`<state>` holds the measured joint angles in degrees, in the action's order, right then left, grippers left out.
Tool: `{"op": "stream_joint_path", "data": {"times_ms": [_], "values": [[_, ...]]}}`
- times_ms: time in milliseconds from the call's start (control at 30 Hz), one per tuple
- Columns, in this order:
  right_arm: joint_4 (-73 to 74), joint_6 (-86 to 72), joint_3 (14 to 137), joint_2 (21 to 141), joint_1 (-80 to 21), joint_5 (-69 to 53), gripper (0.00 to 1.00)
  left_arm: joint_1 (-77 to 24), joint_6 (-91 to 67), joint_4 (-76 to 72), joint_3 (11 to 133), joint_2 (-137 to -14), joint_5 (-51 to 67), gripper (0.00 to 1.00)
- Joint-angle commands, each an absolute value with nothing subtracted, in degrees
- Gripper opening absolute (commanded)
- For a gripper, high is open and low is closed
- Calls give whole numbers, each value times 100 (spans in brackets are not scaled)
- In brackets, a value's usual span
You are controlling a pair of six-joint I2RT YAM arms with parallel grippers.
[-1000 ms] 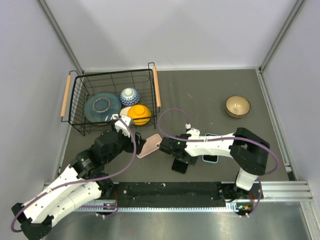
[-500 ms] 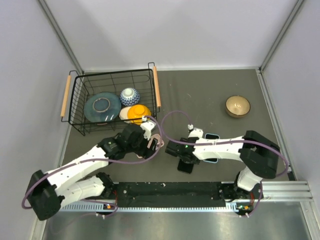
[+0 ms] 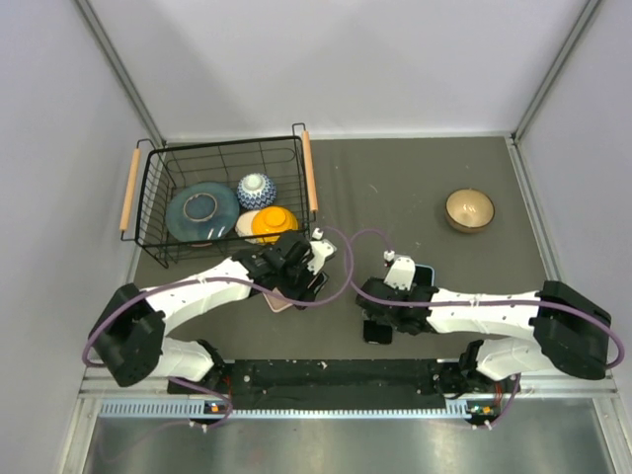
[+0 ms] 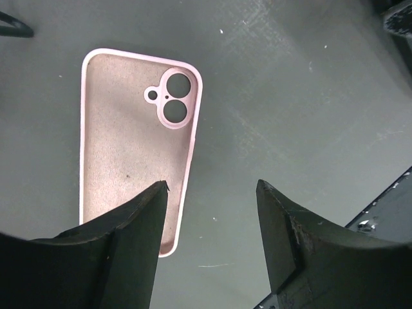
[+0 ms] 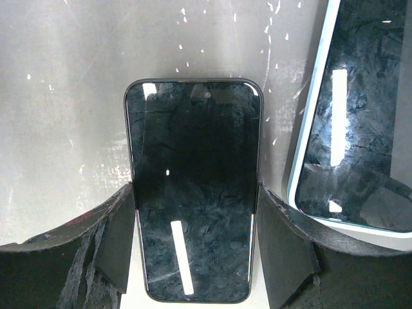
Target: Put the phone into the phone case
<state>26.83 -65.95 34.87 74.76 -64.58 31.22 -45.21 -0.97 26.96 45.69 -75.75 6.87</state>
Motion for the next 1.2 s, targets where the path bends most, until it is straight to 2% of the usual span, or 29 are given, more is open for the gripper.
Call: {"op": "stream_joint_path", "data": {"times_ms": [0,300,500,533,567,633,667,700,867,1033,1067,1100,1167], "values": [[2127,-6311,3401,7120,-6398,3155,43,-4553,272,2663,4816,-7918,756,63],[2039,-6223,3217,6803,-6398,3103,41,-4623,299,2681,5018,-8753,528,58],[2030,-6196,3032,6425,-6398,3120,40,-4658,176,2777,5168,-9061,606,36],[2030,-6188,3015,6381,-6398,3111,40,-4667,89,2803,5229,-9088,659,31],[2022,-6188,2997,6363,-6398,3120,40,-4667,36,2847,5256,-9114,720,21],[2021,-6144,3006,6293,-6398,3120,40,-4676,-278,2813,5256,-9079,1019,11],[2030,-6091,3015,6276,-6398,3111,40,-4676,-455,2699,5238,-9027,1098,2],[2030,-6082,3015,6232,-6390,3103,39,-4684,-666,2629,5221,-9009,1255,0],[2048,-6012,2980,6082,-6390,3067,38,-4719,-2160,1944,5037,-8965,2091,0],[2171,-6003,2944,5854,-6390,3006,36,-4921,-3514,819,4694,-8834,2144,3],[2180,-5994,2936,5810,-6398,3015,36,-4957,-3698,635,4641,-8807,2136,6],[2197,-6003,2936,5775,-6390,3023,36,-4974,-4022,389,4580,-8781,2118,20],[2294,-6047,2936,5669,-6390,3058,36,-5027,-4218,299,4579,-8675,2066,35]]}}
